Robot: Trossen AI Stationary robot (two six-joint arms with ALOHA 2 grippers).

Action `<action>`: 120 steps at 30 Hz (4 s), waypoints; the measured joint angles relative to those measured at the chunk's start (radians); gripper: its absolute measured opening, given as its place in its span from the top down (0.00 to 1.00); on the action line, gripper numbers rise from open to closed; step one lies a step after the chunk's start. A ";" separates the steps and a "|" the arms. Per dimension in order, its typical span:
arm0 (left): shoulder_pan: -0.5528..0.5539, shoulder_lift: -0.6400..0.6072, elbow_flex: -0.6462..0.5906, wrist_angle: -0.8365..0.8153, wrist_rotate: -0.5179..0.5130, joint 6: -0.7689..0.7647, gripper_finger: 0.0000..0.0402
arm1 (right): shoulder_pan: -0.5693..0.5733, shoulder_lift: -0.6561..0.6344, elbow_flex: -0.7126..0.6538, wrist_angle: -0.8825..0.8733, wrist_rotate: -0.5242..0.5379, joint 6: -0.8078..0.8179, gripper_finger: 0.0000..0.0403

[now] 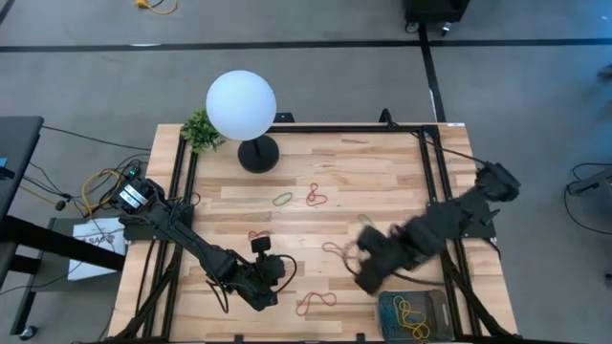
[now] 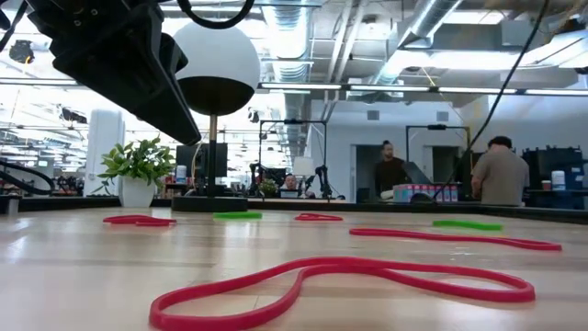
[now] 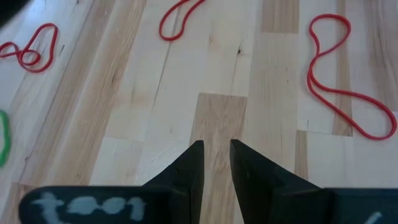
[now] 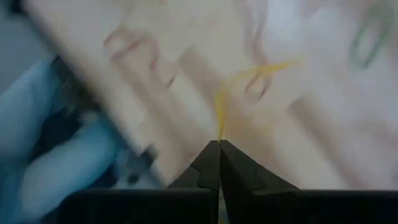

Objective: Pick and place items into bin
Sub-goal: Put the yellow rubber band into the black bin

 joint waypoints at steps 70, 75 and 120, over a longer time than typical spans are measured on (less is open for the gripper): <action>-0.001 0.000 0.000 0.006 0.007 -0.003 0.83 | -0.107 0.165 -0.232 0.139 -0.256 -0.178 0.85; -0.001 0.000 0.000 0.006 0.008 -0.005 0.83 | -0.102 0.165 -0.330 0.147 -0.259 -0.191 0.85; -0.001 0.000 0.000 0.006 0.003 -0.011 0.83 | -0.076 0.169 -0.549 0.445 -0.139 -0.138 0.85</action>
